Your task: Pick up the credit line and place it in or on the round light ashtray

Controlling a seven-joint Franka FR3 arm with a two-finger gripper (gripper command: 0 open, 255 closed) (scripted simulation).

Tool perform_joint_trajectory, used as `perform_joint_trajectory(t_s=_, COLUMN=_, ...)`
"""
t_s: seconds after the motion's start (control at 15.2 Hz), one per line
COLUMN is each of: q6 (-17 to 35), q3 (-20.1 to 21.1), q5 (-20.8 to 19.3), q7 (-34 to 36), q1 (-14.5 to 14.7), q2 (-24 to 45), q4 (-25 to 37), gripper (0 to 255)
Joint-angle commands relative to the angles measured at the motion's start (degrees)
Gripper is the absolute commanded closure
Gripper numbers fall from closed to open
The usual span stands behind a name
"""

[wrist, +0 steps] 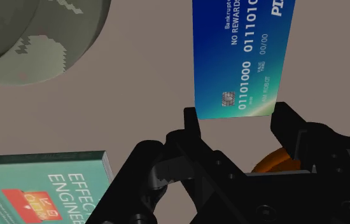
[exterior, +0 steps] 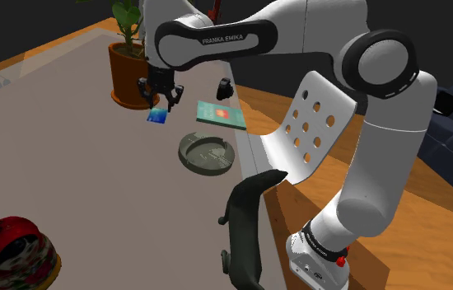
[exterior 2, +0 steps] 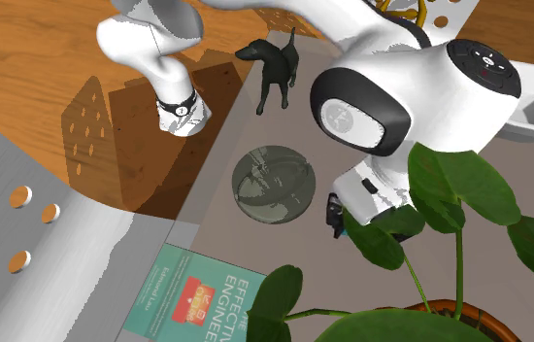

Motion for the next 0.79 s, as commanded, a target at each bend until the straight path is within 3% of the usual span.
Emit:
perform_joint_trajectory(t_s=0.0, q6=-1.16, q3=0.10, q5=0.29, q7=-0.36, q1=-0.04, q2=-0.37, q4=0.84, gripper=255)
perform_joint_trajectory(t_s=0.13, q6=-1.92, q3=0.17, q5=0.46, q7=-0.56, q1=-0.03, q2=-0.58, q4=1.43, gripper=255)
perform_joint_trajectory(t_s=0.46, q6=3.32, q3=0.95, q5=5.69, q7=-3.86, q1=-4.60, q2=-13.37, q4=-14.80, gripper=255)
perform_joint_trajectory(t_s=0.73, q6=6.03, q3=0.33, q5=10.56, q7=-7.97, q1=-6.58, q2=-23.36, q4=-25.82, gripper=255)
